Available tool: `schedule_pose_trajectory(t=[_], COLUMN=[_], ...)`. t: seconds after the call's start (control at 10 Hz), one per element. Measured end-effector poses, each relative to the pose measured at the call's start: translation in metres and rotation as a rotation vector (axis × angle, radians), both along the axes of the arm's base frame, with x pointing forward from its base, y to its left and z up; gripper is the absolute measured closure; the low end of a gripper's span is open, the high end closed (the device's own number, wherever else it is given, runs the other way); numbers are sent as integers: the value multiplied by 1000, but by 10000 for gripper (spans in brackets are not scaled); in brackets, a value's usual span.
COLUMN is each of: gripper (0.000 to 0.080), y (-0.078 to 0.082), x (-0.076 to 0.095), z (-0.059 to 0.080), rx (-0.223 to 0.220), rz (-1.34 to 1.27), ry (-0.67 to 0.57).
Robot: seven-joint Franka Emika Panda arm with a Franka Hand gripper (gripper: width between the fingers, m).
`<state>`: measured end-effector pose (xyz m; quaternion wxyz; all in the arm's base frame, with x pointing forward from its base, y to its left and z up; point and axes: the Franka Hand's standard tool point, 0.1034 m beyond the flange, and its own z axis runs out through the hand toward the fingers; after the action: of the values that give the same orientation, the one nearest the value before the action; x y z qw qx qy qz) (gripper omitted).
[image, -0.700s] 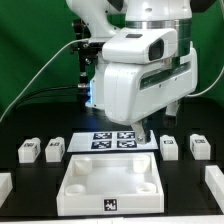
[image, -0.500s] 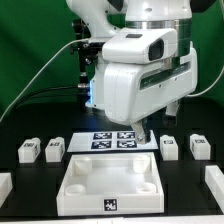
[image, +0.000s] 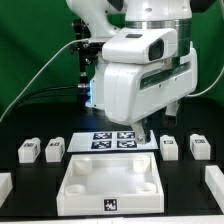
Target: Assemble one leg
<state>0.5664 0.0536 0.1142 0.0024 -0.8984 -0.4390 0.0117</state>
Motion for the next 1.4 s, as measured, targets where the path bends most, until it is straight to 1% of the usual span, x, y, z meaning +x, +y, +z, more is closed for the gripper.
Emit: schedule_pose_trajectory(t=[0.2, 0.3, 0.4, 0.5, 0.6, 0.7, 0.8, 1.0, 1.1, 1.4], gripper=[150, 150, 150, 150, 150, 150, 150, 150, 150, 150], y=[0, 0, -4, -10, -20, -32, -41, -55, -59, -64], x=[-2, -13, -40, -65, -85, -102, -108, -114, -116, -123], z=[-1, -4, -8, -14, -24, -35, -41, -57, -66, -100], rx=[0, 0, 0, 1, 5, 11, 16, 24, 29, 43], rz=[15, 119, 281, 405, 540, 654, 692, 690, 678, 655], ry=[1, -17, -16, -15, -18, -11, -6, -6, -6, -22])
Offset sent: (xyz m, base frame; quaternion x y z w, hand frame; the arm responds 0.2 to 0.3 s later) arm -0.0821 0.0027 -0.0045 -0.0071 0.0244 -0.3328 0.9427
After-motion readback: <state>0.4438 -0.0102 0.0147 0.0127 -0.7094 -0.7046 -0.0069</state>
